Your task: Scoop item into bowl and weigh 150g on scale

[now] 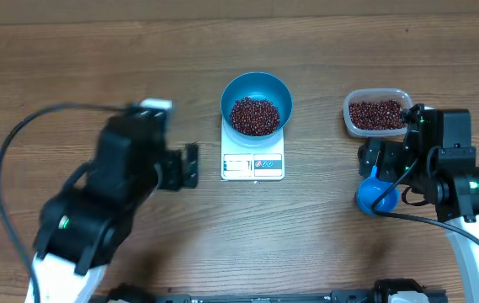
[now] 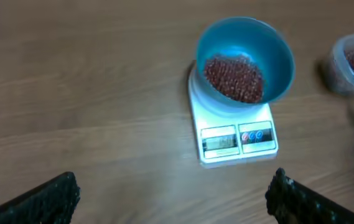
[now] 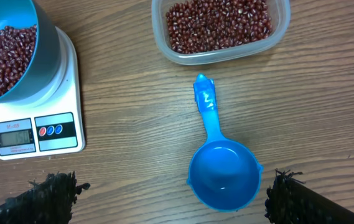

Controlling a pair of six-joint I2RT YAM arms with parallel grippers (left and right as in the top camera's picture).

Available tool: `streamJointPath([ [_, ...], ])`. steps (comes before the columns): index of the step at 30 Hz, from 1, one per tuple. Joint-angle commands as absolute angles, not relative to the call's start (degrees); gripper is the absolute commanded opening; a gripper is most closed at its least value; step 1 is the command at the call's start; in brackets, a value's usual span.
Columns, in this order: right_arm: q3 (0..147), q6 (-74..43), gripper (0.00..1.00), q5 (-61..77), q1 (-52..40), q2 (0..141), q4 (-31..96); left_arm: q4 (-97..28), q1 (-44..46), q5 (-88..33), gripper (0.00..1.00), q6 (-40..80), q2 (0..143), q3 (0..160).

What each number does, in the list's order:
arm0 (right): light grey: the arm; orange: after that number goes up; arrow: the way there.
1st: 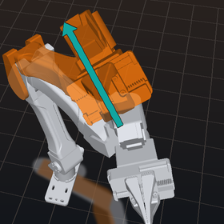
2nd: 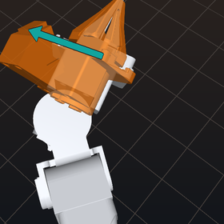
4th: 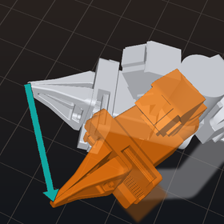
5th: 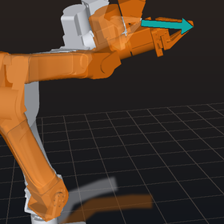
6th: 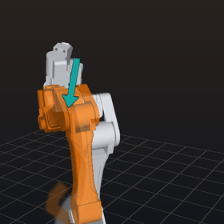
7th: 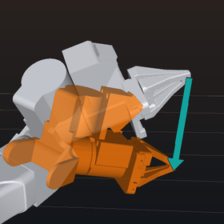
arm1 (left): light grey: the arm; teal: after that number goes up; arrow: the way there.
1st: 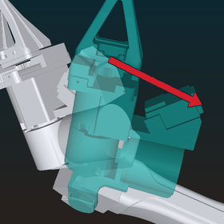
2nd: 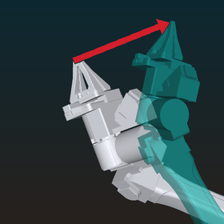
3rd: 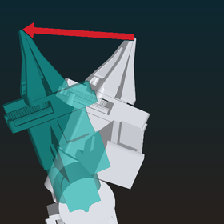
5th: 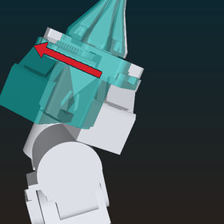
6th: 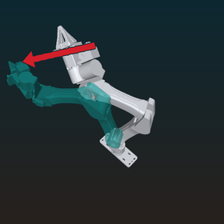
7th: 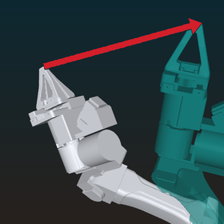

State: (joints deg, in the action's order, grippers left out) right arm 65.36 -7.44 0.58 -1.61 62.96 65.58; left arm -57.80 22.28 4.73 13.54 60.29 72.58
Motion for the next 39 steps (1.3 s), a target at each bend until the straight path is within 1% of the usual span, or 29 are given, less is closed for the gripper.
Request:
streamJointPath([
  [1, 66.5, -7.5, 1.00, 0.1, -1.9, 62.8, 65.2, -51.6, 13.0, -3.9, 0.99, 10.1, 47.9, 59.0],
  [2, 66.5, -7.5, 1.00, 0.1, -1.9, 62.8, 65.2, -49.1, 10.2, -5.6, 1.00, 10.1, 42.7, 53.5],
  [4, 66.5, -7.5, 1.00, 0.1, -1.9, 62.8, 65.2, -46.7, 8.7, -6.5, 1.00, 10.3, 38.0, 48.3],
  [8, 66.5, -7.5, 1.00, 0.1, -1.9, 62.8, 65.2, -39.5, 8.1, -7.1, 1.00, 11.4, 26.8, 36.4],
  [12, 66.5, -7.5, 1.00, 0.1, -1.9, 62.8, 65.2, -31.2, 8.1, -7.0, 1.00, 15.9, 15.4, 25.5],
  [19, 66.5, -7.5, 1.00, 0.1, -1.9, 62.8, 65.2, -20.0, 5.9, -6.7, 1.00, 24.2, 2.0, 11.6],
  [24, 66.5, -7.5, 1.00, 0.1, -1.9, 62.8, 65.2, -12.3, 4.2, -7.1, 1.00, 26.0, 0.2, 6.7],
  [32, 66.5, -7.5, 1.00, 0.1, -1.9, 62.8, 65.2, 5.0, 2.0, -5.0, 0.99, 27.3, 0.2, 0.2],
  [36, 66.5, -7.5, 1.00, 0.1, -1.9, 62.8, 65.2, 5.6, 1.8, -2.8, 0.99, 27.7, 0.2, 0.3],
  [39, 66.5, -7.5, 1.00, 0.1, -1.9, 62.8, 65.2, 2.1, 1.8, -2.8, 1.00, 27.7, 0.2, 0.3],
])
